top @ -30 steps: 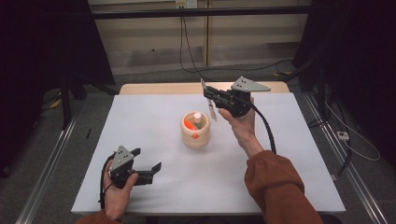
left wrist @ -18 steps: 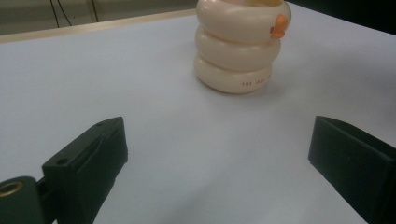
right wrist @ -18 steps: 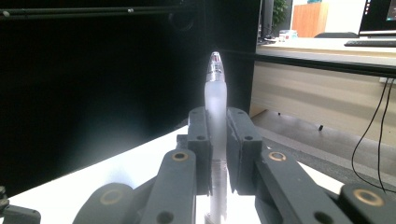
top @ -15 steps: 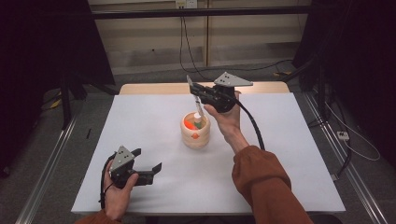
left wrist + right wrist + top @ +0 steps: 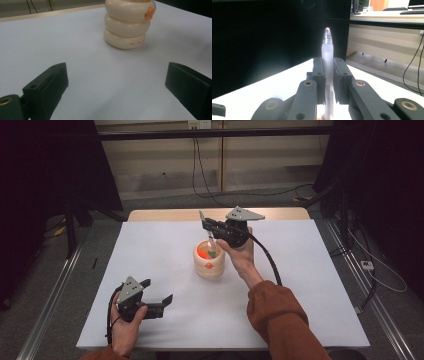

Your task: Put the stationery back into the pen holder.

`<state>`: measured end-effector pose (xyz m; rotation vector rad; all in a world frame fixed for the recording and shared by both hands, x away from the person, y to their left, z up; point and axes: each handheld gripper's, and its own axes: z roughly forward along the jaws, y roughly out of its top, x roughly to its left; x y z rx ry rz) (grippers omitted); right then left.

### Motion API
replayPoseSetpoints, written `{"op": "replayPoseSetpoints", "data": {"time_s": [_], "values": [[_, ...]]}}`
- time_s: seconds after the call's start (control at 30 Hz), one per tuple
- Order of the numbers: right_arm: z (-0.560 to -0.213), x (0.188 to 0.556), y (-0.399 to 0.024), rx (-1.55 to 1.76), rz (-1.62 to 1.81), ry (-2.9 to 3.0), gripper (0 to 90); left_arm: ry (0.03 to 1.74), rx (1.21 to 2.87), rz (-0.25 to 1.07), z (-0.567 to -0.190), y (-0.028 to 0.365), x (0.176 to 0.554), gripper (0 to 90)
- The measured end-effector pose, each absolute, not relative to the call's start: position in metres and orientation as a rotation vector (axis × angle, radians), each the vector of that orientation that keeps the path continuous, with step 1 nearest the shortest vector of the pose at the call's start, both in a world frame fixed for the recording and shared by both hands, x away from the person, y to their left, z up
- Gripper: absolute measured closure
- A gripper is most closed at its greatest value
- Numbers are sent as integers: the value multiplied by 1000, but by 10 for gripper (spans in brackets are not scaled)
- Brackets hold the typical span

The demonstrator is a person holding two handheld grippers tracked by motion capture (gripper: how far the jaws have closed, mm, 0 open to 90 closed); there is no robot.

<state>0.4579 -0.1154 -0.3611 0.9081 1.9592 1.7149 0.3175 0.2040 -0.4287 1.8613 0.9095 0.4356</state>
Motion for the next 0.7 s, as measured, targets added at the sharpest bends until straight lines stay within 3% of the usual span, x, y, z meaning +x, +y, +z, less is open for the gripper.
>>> {"op": "replayPoseSetpoints", "data": {"time_s": [0.7], "values": [[-389,464,-116,939,1689,1983,809,906,1865,430,-429,204,318,45]]}}
